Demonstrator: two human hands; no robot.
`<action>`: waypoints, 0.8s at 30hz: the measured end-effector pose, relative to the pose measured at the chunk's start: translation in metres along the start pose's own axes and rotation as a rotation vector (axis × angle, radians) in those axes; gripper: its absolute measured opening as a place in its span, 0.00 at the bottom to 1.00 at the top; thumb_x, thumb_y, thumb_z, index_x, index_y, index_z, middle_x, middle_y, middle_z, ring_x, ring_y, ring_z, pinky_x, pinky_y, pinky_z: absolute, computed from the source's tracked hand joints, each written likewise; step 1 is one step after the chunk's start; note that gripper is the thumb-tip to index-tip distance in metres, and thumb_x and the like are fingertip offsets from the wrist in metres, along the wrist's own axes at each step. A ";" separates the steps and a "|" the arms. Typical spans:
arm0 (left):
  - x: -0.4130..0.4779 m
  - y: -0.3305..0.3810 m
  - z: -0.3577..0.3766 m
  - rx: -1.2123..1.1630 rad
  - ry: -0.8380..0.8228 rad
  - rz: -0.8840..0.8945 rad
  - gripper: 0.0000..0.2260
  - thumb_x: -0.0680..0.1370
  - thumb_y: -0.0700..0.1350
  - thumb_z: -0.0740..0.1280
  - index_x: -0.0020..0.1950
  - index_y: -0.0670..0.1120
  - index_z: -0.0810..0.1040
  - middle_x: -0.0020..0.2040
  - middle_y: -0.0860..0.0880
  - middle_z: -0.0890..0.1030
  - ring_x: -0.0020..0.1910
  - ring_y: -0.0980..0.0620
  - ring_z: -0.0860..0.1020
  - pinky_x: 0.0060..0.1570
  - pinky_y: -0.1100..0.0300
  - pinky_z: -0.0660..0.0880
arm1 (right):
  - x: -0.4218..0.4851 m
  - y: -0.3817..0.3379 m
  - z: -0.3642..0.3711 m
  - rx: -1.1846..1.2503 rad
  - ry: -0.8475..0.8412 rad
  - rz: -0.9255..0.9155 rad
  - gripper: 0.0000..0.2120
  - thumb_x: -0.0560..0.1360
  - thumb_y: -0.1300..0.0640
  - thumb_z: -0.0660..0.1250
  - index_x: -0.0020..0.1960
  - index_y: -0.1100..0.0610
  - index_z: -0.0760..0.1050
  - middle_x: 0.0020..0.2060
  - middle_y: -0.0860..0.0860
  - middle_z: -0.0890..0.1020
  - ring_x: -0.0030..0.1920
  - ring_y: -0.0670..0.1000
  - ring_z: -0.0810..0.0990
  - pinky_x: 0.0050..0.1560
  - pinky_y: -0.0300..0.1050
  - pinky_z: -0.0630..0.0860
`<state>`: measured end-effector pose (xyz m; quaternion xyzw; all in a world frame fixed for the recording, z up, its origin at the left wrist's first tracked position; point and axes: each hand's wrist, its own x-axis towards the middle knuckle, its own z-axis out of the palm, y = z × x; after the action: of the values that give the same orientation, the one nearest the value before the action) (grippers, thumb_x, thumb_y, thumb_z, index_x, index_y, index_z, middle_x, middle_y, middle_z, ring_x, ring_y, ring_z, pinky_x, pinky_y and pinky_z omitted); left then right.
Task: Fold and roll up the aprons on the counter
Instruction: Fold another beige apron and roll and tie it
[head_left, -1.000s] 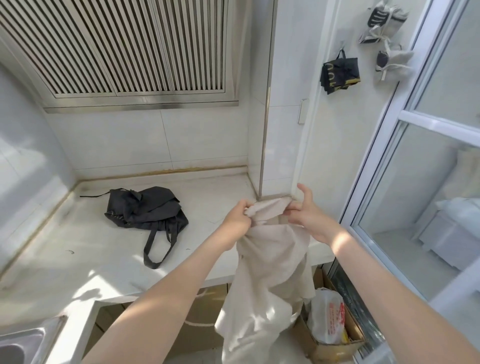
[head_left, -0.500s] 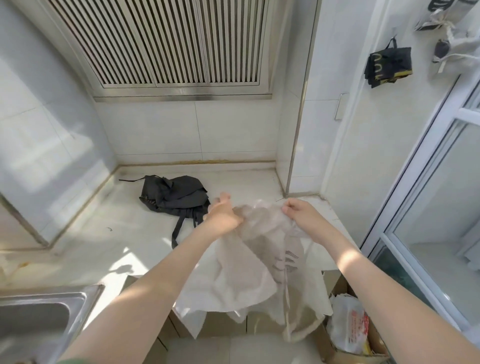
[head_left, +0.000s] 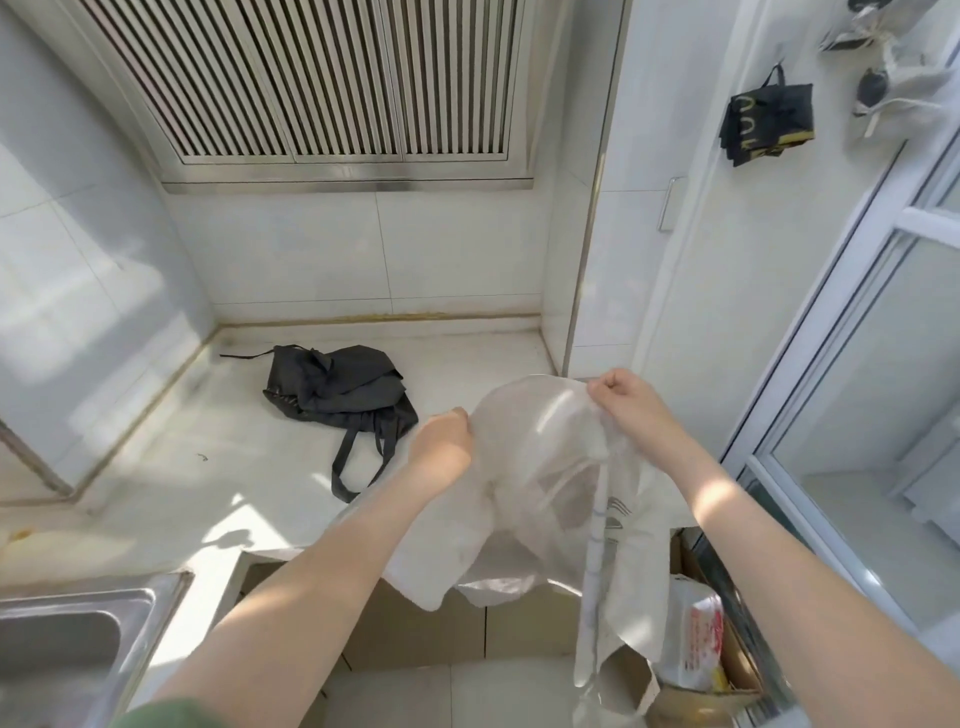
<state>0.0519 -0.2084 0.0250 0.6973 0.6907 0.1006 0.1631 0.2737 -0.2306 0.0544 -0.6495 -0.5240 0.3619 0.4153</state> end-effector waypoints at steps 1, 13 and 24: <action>-0.001 0.006 0.000 -0.014 -0.012 0.044 0.11 0.81 0.41 0.53 0.55 0.41 0.74 0.53 0.39 0.77 0.53 0.40 0.76 0.44 0.55 0.70 | -0.001 0.002 -0.002 -0.150 -0.022 0.034 0.08 0.76 0.53 0.66 0.51 0.56 0.72 0.45 0.50 0.75 0.45 0.51 0.73 0.45 0.46 0.70; -0.015 0.035 -0.022 0.076 -0.126 0.328 0.12 0.76 0.55 0.64 0.41 0.48 0.69 0.40 0.50 0.74 0.43 0.46 0.73 0.37 0.56 0.64 | -0.021 -0.002 0.013 -0.249 -0.123 -0.129 0.09 0.77 0.63 0.64 0.39 0.55 0.76 0.34 0.46 0.74 0.36 0.44 0.71 0.31 0.29 0.64; -0.019 0.056 -0.045 0.203 -0.019 0.354 0.08 0.77 0.45 0.61 0.54 0.51 0.75 0.51 0.48 0.79 0.52 0.45 0.77 0.41 0.59 0.67 | -0.035 -0.035 0.057 -0.305 -0.227 -0.190 0.14 0.75 0.60 0.66 0.60 0.55 0.72 0.49 0.51 0.78 0.49 0.51 0.75 0.43 0.41 0.68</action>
<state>0.0871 -0.2229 0.0886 0.8215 0.5625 0.0510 0.0782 0.2018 -0.2515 0.0654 -0.6077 -0.6750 0.3086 0.2825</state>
